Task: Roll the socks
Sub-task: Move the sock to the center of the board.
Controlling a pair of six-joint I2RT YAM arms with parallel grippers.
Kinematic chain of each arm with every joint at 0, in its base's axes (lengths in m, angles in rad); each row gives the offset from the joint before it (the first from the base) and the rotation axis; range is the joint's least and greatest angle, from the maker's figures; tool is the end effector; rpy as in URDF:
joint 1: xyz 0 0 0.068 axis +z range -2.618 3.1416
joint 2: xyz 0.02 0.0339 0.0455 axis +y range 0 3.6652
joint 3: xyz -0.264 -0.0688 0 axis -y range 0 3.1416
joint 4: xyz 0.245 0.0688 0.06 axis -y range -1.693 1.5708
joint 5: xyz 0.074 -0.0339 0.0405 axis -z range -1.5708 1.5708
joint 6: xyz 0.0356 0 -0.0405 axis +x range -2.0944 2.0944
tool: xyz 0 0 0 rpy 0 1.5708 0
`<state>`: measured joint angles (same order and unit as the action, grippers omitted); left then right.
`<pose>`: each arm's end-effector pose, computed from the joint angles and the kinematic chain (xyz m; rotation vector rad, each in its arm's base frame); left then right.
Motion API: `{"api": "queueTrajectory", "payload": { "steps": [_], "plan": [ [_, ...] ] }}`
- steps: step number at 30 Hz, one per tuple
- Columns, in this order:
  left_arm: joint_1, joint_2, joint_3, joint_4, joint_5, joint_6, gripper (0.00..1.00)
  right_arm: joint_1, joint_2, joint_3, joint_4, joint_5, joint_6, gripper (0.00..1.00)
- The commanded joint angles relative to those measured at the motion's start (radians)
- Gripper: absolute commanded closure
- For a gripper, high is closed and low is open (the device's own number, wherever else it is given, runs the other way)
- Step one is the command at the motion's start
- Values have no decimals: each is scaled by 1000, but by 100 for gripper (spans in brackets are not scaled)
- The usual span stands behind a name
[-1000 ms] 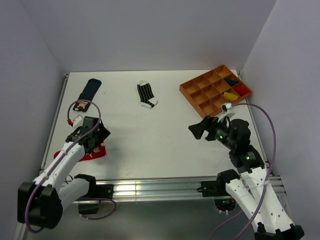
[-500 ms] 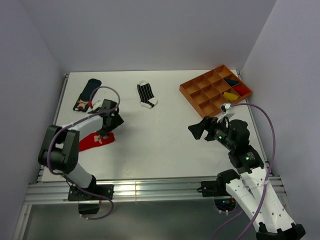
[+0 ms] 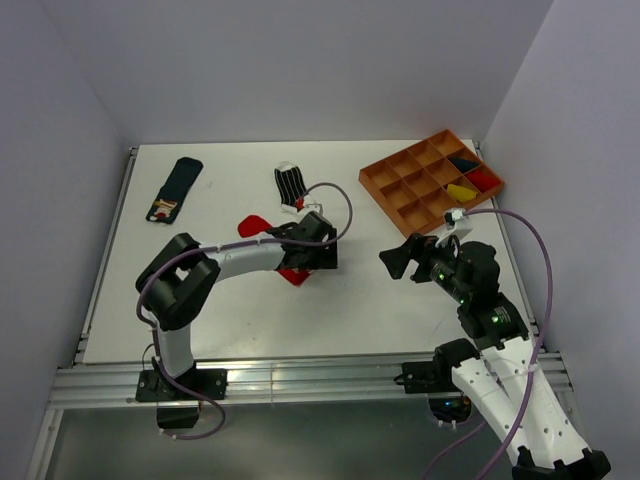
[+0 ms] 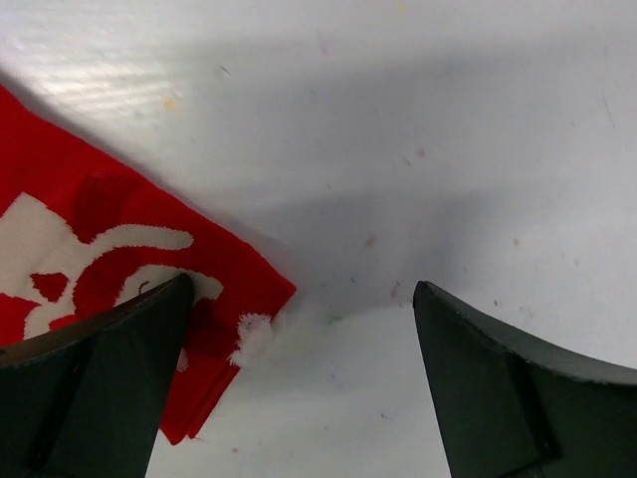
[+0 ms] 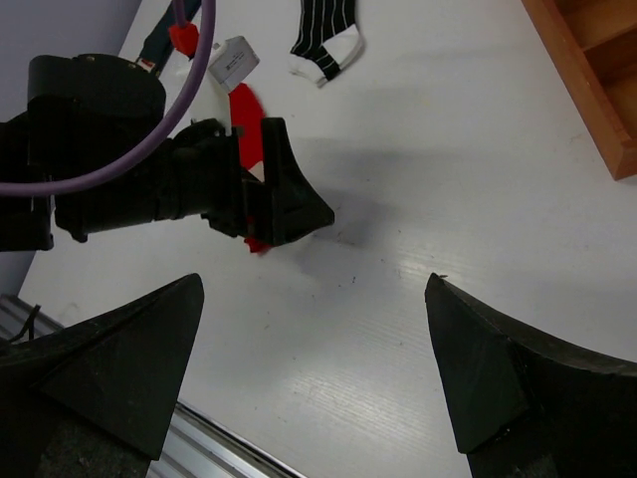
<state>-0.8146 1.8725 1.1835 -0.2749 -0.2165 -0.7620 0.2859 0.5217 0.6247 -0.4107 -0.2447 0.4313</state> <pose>0.2716 -0.2768 0.1668 -0.0196 2.5419 -0.3695 0.1243 0.0455 0.2971 -0.0329 1.9330 0.7160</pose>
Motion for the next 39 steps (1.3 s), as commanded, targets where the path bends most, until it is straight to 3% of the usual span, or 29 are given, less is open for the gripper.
{"api": "queueTrajectory", "payload": {
  "steps": [1,7,10,15,20,25,30,35,39],
  "plan": [
    [-29,-59,-24,-21,-21,67,1,10,-15,-23,22,19,-14,0],
    [-38,-180,-25,2,-122,229,1,9,-23,-36,42,2,-17,0],
    [-28,-236,-76,9,-188,192,1,10,-20,-45,67,-24,-14,2],
    [129,-225,-116,54,-117,37,2,10,23,-57,96,-60,-9,5],
    [244,-95,-47,121,-34,68,3,10,64,-68,122,-85,-6,8],
    [250,16,34,123,-1,128,3,10,87,-75,128,-90,-16,9],
    [226,36,-16,157,89,113,3,10,89,-88,125,-76,-22,9],
    [174,-91,-54,160,26,154,2,12,83,-94,138,-79,-25,9],
    [93,-223,-111,152,-111,308,4,12,75,-97,133,-68,-43,9]
  ]
}}
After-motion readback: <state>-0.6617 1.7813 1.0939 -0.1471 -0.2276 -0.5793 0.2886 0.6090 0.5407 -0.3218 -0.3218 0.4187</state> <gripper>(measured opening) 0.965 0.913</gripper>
